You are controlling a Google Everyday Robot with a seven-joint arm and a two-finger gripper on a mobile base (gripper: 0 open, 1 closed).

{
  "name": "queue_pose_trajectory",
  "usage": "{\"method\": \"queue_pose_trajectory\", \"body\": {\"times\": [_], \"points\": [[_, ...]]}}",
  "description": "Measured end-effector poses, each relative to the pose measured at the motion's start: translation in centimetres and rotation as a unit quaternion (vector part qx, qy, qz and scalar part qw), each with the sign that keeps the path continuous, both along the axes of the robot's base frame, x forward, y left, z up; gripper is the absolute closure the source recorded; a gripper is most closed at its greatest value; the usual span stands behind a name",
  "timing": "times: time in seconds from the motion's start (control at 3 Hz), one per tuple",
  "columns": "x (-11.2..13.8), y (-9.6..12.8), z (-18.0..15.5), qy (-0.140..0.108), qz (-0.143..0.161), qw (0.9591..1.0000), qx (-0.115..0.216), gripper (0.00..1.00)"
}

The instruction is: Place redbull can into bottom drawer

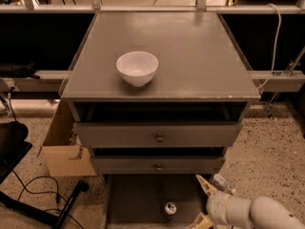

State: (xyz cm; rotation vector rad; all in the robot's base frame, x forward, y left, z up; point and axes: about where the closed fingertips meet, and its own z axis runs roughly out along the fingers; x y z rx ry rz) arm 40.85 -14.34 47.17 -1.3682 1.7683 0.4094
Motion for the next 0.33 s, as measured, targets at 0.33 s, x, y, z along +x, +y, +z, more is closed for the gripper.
{"method": "queue_pose_trajectory", "body": {"times": [0.33], "points": [[-0.89, 0.16, 1.31, 0.005, -0.024, 0.9995, -0.021, 0.0]]}}
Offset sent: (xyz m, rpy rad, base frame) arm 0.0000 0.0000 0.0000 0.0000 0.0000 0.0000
